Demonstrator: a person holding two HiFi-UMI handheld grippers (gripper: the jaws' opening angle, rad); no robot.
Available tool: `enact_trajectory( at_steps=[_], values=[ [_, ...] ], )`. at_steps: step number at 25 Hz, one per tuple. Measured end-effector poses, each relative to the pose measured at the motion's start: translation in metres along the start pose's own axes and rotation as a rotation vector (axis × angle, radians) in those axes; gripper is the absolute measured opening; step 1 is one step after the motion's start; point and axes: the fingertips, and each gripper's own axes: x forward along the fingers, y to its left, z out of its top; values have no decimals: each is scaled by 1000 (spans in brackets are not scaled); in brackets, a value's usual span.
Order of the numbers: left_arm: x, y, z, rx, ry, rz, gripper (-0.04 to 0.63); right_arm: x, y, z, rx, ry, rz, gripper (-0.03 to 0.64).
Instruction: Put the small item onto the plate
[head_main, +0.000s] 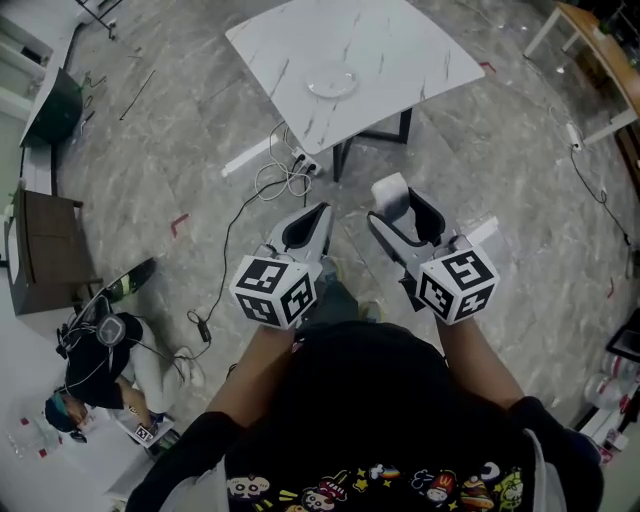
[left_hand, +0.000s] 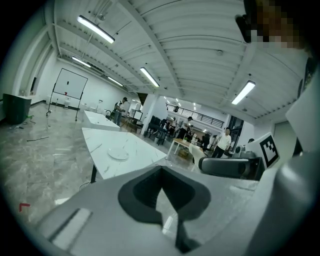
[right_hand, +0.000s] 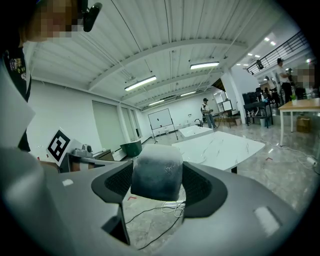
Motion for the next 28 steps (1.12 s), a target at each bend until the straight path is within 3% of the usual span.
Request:
enact_trajectory(
  at_steps=[13,20,28],
  values=[
    [32,72,39,-2,31,-89,0,77,-4,18,26,30,-77,334],
    [51,84,46,16,54,-156,2,98,-7,20,41,29,-111,334],
    [66,101,61,19,64,-161,2,122,-18,35,41,28,-108,334]
  ],
)
